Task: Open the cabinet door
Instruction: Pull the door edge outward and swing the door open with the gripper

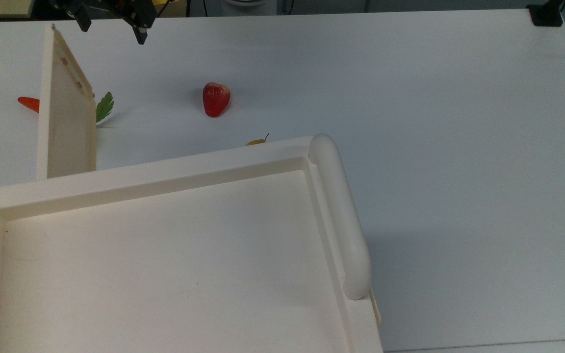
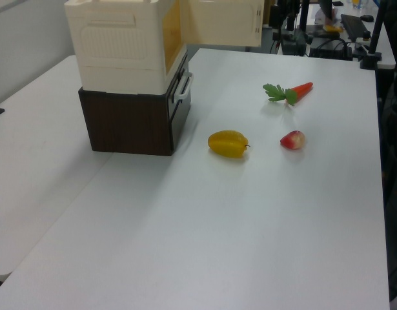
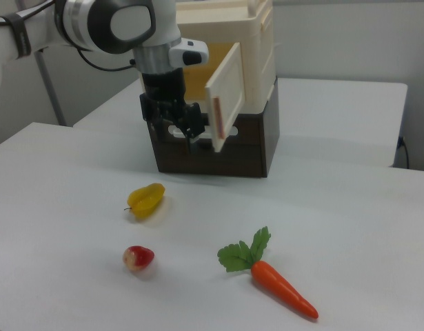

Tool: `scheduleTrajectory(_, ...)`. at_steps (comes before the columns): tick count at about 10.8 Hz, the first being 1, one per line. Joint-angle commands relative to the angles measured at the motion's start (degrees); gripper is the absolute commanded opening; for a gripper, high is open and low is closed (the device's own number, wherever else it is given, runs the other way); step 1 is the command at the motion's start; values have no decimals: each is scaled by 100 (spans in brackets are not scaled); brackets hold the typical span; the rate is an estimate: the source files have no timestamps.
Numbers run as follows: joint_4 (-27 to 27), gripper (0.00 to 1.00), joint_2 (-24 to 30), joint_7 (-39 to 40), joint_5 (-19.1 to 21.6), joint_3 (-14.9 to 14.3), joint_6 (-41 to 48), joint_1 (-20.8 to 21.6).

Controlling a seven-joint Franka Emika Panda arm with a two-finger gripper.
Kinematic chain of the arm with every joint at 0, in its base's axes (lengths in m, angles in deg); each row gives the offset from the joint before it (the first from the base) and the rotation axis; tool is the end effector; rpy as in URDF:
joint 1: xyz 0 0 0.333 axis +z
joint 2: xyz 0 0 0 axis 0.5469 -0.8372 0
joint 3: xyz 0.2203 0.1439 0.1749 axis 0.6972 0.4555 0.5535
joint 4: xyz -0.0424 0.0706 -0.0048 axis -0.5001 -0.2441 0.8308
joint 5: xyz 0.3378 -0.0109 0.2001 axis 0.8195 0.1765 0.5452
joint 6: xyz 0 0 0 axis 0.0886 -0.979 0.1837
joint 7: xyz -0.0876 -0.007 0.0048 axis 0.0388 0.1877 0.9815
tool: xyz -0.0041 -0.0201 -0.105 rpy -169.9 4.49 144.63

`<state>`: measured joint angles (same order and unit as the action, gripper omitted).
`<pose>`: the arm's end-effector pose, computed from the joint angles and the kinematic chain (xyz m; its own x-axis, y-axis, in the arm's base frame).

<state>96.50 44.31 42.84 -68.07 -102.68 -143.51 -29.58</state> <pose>0.6057 -0.1175 0.5968 0.9831 -0.1830 -0.0044 -0.1827 -0.9826 0.0319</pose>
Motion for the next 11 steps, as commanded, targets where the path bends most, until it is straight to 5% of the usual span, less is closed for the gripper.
scheduleTrajectory(1,180,100,311,176,-284,21,309,108)
scheduleTrajectory(11,294,100,233,563,-240,82,363,135)
